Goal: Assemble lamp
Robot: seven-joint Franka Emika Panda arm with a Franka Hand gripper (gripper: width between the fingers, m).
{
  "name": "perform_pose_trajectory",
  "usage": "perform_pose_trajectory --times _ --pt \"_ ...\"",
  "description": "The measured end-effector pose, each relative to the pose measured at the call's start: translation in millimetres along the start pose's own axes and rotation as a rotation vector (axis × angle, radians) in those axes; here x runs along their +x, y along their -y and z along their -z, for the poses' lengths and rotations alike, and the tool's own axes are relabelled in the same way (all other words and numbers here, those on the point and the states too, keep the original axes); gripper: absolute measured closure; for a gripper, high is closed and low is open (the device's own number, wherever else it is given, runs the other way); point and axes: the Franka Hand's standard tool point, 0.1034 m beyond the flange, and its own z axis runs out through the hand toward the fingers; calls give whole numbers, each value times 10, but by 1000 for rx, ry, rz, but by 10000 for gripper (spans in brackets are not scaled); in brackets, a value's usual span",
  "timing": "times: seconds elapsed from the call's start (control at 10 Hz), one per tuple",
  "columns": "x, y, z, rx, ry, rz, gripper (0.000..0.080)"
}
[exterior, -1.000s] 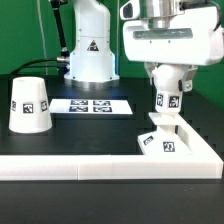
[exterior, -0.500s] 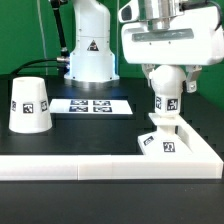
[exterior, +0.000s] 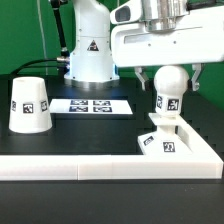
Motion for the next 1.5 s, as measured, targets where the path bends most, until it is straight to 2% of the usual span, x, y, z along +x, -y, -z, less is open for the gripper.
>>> perform_pose_trajectory --times 0.2,0.4,0.6,1.2,1.5 --pt "-1 1 -1 0 0 97 101" --pt "6 38 -3 -20 -38 421 101" --pt "15 49 5 -51 -43 707 101" --pt "33 22 6 -70 -33 1092 101" --pt "55 0 13 -97 -16 1498 101"
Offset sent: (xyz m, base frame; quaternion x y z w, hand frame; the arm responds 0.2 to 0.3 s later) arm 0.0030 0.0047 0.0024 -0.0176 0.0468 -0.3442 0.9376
